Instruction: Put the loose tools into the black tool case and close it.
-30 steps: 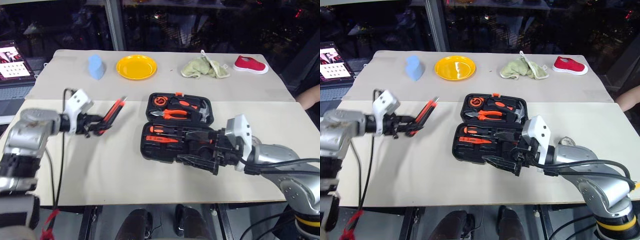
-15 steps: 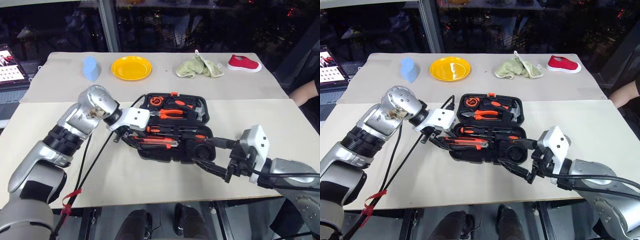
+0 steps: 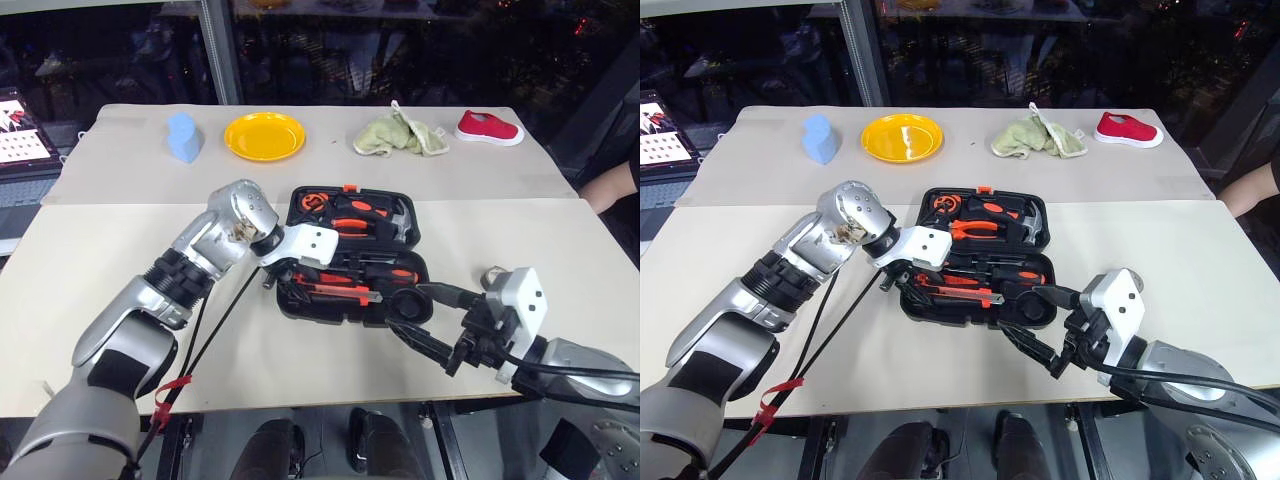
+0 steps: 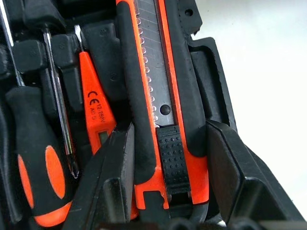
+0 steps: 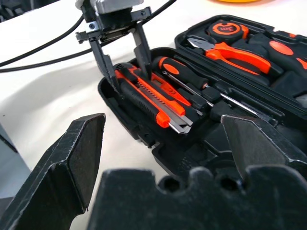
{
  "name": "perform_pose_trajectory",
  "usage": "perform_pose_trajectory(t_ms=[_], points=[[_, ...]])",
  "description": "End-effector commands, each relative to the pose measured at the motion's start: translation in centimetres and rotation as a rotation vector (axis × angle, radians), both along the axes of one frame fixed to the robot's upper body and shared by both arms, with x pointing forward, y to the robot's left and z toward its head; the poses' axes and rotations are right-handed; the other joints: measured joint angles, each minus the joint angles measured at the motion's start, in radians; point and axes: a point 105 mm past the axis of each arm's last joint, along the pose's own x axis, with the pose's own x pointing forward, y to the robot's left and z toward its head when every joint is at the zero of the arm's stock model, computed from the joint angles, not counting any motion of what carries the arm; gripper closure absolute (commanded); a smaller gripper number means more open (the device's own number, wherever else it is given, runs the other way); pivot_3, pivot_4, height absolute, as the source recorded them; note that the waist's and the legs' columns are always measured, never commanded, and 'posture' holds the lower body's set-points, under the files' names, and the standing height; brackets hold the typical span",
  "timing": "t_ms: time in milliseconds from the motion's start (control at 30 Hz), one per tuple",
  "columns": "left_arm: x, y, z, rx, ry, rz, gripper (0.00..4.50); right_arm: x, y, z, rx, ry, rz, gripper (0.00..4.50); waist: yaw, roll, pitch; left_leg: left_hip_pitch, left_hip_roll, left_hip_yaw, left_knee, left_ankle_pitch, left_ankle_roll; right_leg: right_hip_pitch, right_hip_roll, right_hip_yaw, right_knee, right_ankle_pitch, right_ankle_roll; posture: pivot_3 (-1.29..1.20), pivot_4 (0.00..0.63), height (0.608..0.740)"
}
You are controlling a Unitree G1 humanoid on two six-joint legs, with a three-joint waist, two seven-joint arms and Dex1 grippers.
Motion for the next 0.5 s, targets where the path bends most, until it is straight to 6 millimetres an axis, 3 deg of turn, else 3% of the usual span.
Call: perform_pose_trajectory(t_ms=[33,300,500], points=[[0.0,0.0,0.1,0.026,0.001,0.019,2.84,-0.3,0.5,0.9,0.010,-0.057,0.010,0.00,-0.002,0.000,0.000,0.000,0.000,0.000,0.000,0.000,0.000,0.000,0.000,0.000,0.000,0.000,0.000,0.00,0.150,0.740],[-1.4,-0.2,-0.2,0.025,0.062,0.037,2.84,-0.1,0.6,0.9,0.014,-0.060,0.014,0.00,-0.005,0.000,0.000,0.000,0.000,0.000,0.000,0.000,0.001,0.000,0.000,0.001,0.001,0.000,0.000,0.00,0.150,0.740],[-1.1,-0.3,-0.6,0.024,0.040,0.065,2.84,0.1,0.6,0.9,0.016,-0.064,0.015,0.00,-0.005,0.000,0.000,0.001,0.000,0.000,0.000,0.000,0.000,0.000,0.001,0.001,0.001,0.000,0.000,0.00,0.150,0.740]])
